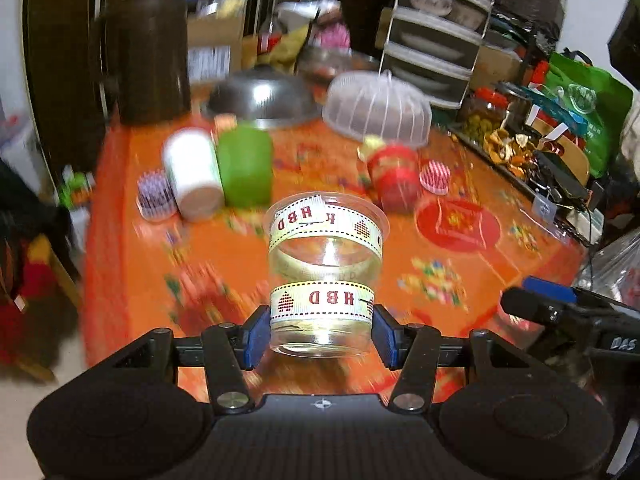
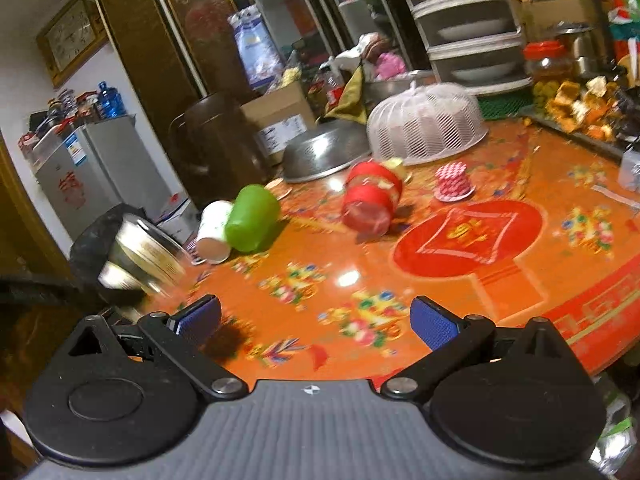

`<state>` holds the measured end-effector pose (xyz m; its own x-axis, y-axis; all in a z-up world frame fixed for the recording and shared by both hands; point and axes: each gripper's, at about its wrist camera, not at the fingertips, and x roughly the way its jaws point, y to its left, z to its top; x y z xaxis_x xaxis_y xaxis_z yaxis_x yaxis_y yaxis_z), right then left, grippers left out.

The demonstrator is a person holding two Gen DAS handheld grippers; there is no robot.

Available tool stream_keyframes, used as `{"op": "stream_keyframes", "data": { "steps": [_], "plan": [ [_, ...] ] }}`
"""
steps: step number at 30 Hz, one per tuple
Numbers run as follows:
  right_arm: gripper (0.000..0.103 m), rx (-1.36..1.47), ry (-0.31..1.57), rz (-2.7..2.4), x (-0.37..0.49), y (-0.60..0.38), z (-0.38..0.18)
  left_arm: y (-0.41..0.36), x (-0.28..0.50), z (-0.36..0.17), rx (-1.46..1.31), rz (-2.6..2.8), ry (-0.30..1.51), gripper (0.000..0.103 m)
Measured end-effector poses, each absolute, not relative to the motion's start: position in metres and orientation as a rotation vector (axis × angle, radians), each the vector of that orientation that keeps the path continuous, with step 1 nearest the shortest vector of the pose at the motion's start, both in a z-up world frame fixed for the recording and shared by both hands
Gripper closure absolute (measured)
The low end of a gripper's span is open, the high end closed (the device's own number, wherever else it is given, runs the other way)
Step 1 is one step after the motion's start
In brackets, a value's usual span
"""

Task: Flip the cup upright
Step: 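Lift the glass cup with the left tool toward the right tool, then close the right tool on the glass cup while the left tool holds it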

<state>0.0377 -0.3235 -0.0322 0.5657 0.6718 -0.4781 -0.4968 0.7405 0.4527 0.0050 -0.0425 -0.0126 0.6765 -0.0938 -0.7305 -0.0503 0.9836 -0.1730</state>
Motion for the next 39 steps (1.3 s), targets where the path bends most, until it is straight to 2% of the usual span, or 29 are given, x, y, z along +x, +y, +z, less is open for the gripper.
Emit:
{"op": "stream_keyframes", "data": {
  "steps": [4, 14, 22, 27, 31, 39],
  "plan": [
    [0.001, 0.427, 0.82, 0.865, 0.051, -0.315, -0.039, -0.051, 0.002, -0.038, -0.223, -0.024, 0.831, 0.046],
    [0.001, 0.481, 1.07, 0.867, 0.079, -0.258, -0.046, -0.061, -0.003, -0.066, -0.304, -0.054, 0.847, 0.046],
    [0.017, 0.38, 1.179, 0.812, 0.091, -0.224, -0.044, -0.064, 0.001, -0.067, -0.352, -0.07, 0.857, 0.046],
    [0.02, 0.351, 1.198, 0.779, 0.096, -0.219, -0.044, -0.064, 0.001, -0.067, -0.356, -0.069, 0.855, 0.046],
    [0.032, 0.343, 1.219, 0.772, 0.101, -0.217, -0.048, -0.064, 0.001, -0.066, -0.353, -0.069, 0.861, 0.046],
    [0.035, 0.336, 1.215, 0.784, 0.104, -0.213, -0.048, -0.066, 0.002, -0.065, -0.34, -0.073, 0.866, 0.045]
  ]
}}
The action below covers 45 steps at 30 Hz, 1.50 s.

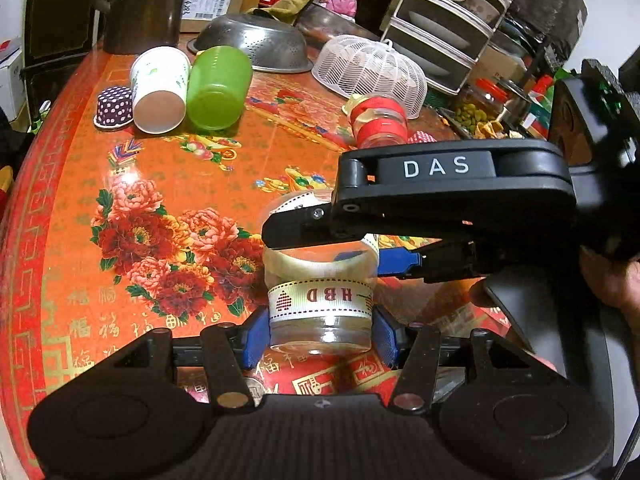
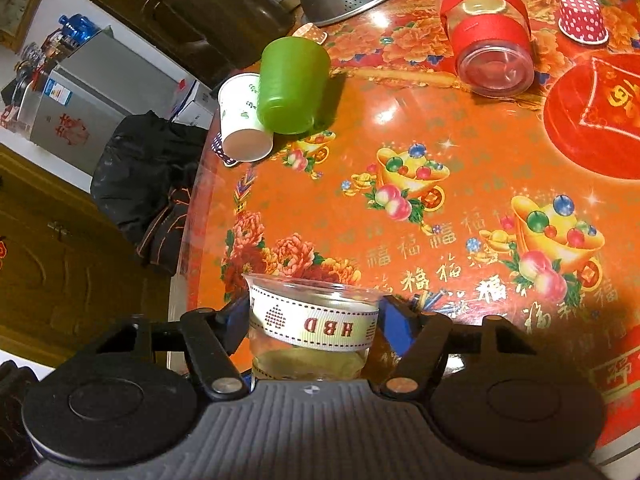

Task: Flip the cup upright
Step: 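Close the right tool on the glass cup while the left tool holds it, then open and withdraw the left tool while the right tool turns the cup upright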

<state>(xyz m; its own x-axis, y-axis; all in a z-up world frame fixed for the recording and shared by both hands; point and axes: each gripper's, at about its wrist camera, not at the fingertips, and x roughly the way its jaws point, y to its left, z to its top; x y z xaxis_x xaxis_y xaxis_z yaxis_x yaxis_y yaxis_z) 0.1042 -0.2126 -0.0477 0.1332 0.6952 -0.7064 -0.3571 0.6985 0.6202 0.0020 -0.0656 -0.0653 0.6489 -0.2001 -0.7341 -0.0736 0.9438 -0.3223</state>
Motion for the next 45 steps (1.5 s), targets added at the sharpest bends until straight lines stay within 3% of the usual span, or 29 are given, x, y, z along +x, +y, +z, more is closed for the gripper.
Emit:
{"op": "stream_keyframes", "data": {
  "steps": [2, 3, 4, 12, 16, 27, 35, 40, 45],
  "plan": [
    [0.036, 0.333, 1.211, 0.79, 0.105, -0.212, -0.047, -0.067, 0.002, -0.066, -0.332, -0.086, 0.868, 0.032],
    [0.038, 0.334, 1.208, 0.799, 0.104, -0.212, -0.047, -0.067, 0.002, -0.067, -0.335, -0.097, 0.874, 0.018],
    [0.038, 0.338, 1.206, 0.808, 0.104, -0.212, -0.046, -0.066, 0.001, -0.068, -0.335, -0.108, 0.872, 0.014],
    [0.038, 0.338, 1.159, 0.816, 0.098, -0.212, -0.04, -0.028, -0.045, -0.064, -0.409, -0.111, 0.79, 0.014],
    [0.038, 0.298, 1.06, 0.795, 0.089, -0.214, -0.029, 0.007, -0.065, -0.048, -0.499, -0.097, 0.647, 0.014],
    [0.038, 0.097, 0.512, 0.628, 0.031, -0.223, 0.002, 0.044, -0.089, -0.03, -0.553, -0.118, 0.478, 0.008],
    [0.033, 0.092, -0.001, 0.53, -0.016, -0.232, -0.043, 0.052, -0.095, -0.032, -0.583, -0.133, 0.395, 0.005],
    [0.038, 0.082, 0.063, 0.56, -0.006, -0.213, -0.079, 0.048, -0.094, -0.039, -0.594, -0.171, 0.405, 0.005],
    [0.039, 0.078, 0.059, 0.59, -0.003, -0.204, -0.08, 0.05, -0.098, -0.041, -0.602, -0.171, 0.393, 0.005]
  ]
}}
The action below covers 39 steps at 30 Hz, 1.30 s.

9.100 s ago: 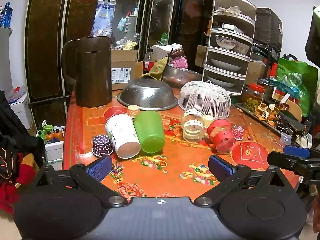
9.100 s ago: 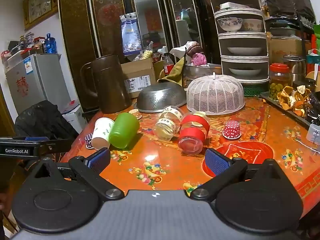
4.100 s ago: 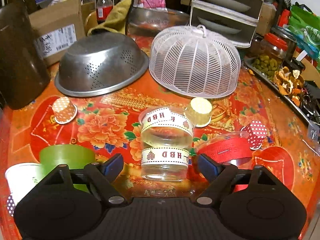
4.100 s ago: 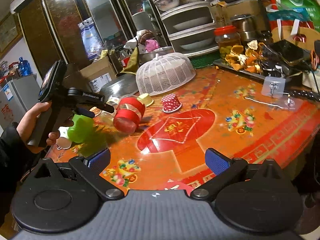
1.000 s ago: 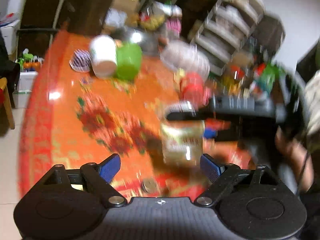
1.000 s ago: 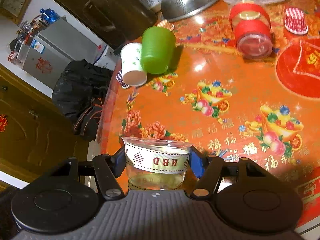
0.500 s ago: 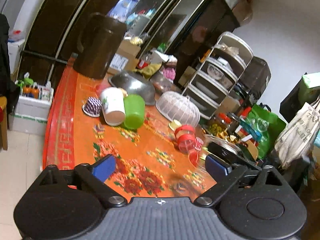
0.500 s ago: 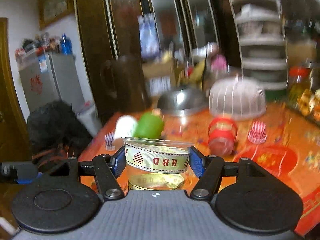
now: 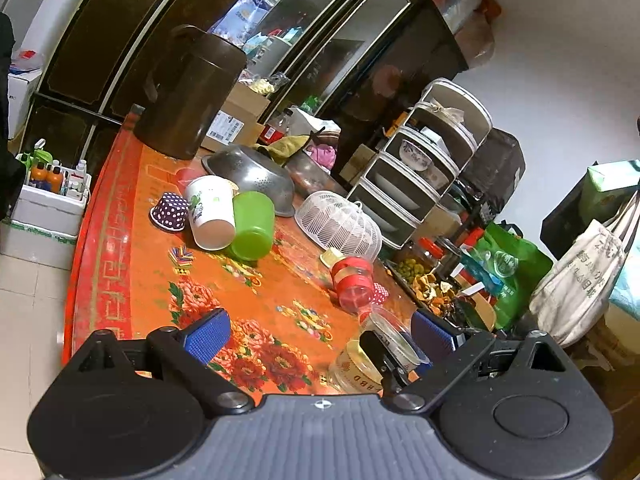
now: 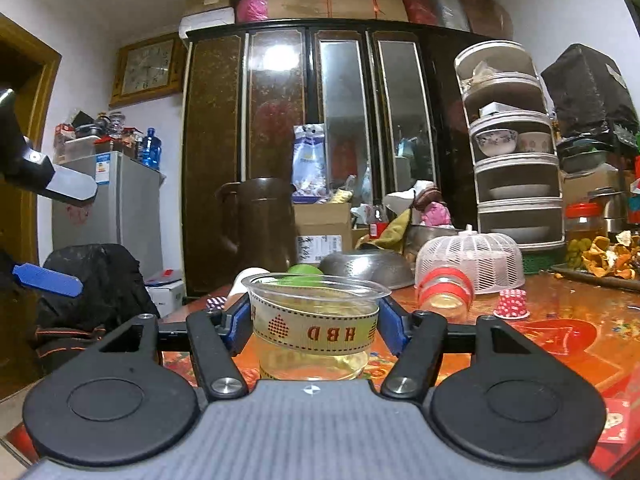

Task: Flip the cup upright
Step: 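Open and withdraw the left tool while the right tool turns the cup upright, then lower the upright glass cup onto the table with the right tool and open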

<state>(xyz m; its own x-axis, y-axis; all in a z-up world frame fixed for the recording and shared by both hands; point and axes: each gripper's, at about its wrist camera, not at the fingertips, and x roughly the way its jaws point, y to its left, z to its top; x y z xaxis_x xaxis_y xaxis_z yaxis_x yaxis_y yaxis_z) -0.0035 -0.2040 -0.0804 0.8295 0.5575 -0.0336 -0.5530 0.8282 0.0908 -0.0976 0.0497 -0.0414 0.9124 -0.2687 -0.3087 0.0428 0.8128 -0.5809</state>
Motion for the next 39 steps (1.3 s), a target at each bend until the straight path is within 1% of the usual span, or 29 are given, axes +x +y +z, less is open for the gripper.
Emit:
{"op": "stream_keyframes", "data": {
  "steps": [10, 18, 29, 32, 34, 36, 37, 39],
  "plan": [
    [0.038, -0.024, 0.048, 0.571, -0.029, -0.195, -0.092, 0.051, -0.096, -0.049, -0.616, -0.166, 0.41, 0.005],
    [0.038, -0.011, 0.076, 0.578, -0.032, -0.194, -0.097, 0.049, -0.097, -0.05, -0.596, -0.159, 0.416, 0.005],
    [0.034, 0.001, 0.076, 0.58, -0.034, -0.193, -0.1, 0.049, -0.097, -0.052, -0.587, -0.151, 0.42, 0.005],
    [0.026, 0.008, 0.095, 0.585, -0.032, -0.193, -0.1, 0.047, -0.097, -0.052, -0.575, -0.14, 0.421, 0.005],
    [0.013, 0.014, 0.119, 0.595, -0.032, -0.194, -0.098, 0.046, -0.097, -0.054, -0.564, -0.13, 0.42, 0.005],
    [0.004, 0.02, 0.145, 0.597, -0.033, -0.196, -0.097, 0.045, -0.097, -0.055, -0.551, -0.119, 0.408, 0.004],
    [0.001, 0.029, 0.16, 0.594, -0.034, -0.198, -0.095, 0.044, -0.096, -0.056, -0.533, -0.109, 0.402, 0.002],
    [0.001, 0.047, 0.207, 0.605, -0.036, -0.204, -0.09, 0.038, -0.096, -0.057, -0.47, -0.055, 0.382, 0.0]
  ]
}}
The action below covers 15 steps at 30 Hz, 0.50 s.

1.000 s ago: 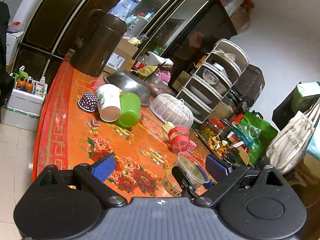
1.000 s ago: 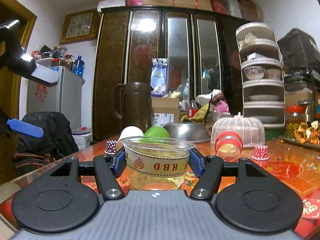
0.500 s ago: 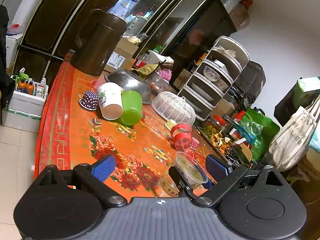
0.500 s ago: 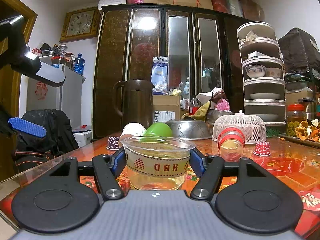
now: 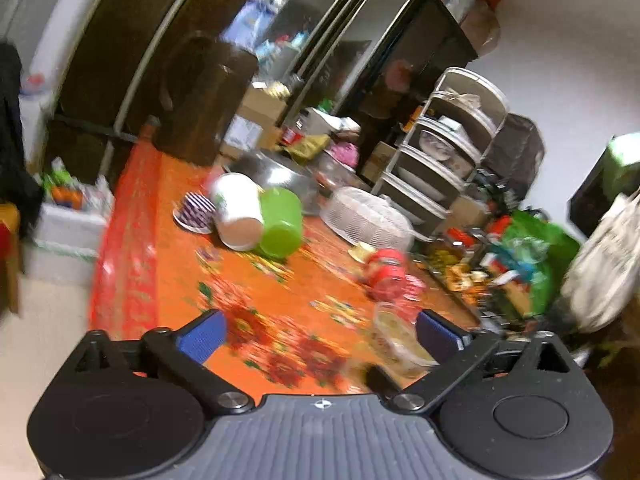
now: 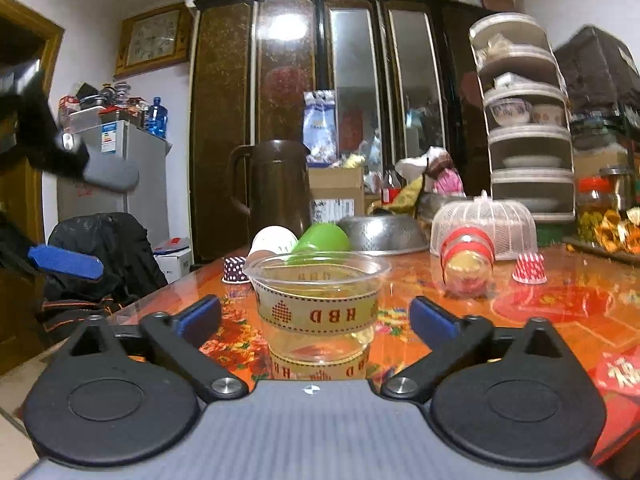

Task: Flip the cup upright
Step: 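Lower the upright glass cup onto the table with the right tool and open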

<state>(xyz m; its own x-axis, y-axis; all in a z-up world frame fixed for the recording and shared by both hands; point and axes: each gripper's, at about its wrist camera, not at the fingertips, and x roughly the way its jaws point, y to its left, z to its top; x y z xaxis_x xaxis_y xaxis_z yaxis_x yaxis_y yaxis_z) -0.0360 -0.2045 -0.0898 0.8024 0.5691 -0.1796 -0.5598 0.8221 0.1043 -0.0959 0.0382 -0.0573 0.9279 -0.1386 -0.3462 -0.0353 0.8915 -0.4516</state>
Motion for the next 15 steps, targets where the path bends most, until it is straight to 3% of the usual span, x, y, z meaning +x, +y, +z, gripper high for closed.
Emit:
{"op": "stream_keyframes", "data": {
  "steps": [8, 15],
  "plan": [
    [0.001, 0.143, 0.602, 0.588, -0.031, -0.249, -0.055, 0.011, -0.091, -0.049, -0.208, 0.096, 0.449, 0.0],
    [0.001, 0.079, 0.57, 0.508, -0.046, -0.283, -0.011, -0.012, -0.105, -0.026, -0.114, 0.102, 0.463, 0.0]
  ]
}}
